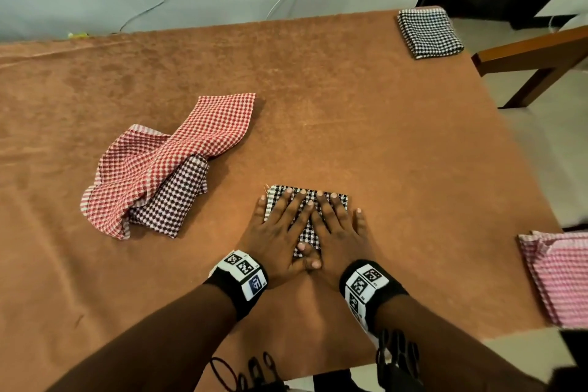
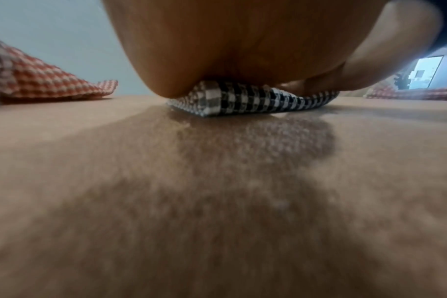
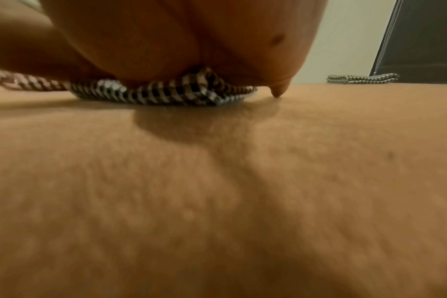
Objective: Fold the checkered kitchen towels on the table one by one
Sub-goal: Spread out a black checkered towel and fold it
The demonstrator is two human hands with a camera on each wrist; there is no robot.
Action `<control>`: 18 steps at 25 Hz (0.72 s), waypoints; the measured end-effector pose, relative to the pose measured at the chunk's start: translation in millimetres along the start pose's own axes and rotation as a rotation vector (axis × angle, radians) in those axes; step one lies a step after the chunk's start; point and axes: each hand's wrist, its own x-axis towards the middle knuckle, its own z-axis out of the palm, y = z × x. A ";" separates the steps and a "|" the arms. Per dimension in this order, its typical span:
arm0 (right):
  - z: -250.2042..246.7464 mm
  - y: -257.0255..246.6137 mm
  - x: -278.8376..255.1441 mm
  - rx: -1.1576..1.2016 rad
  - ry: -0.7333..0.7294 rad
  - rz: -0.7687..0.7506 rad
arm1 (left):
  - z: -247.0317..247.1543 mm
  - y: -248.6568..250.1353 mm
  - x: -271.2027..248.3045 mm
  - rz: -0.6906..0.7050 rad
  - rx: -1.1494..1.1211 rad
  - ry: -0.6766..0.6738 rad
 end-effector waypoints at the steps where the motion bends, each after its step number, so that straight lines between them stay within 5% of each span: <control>1: 0.9 2.1 -0.3 -0.005 0.005 0.005 | 0.8 1.1 -0.1 -0.022 -0.007 0.009; 12: -0.9 22.8 0.0 0.070 0.003 0.134 | 2.9 -17.7 -6.1 -0.293 -0.193 0.043; 18: -20.2 30.1 -20.3 0.313 0.153 0.315 | 8.2 -28.7 -72.0 -0.494 -0.351 0.086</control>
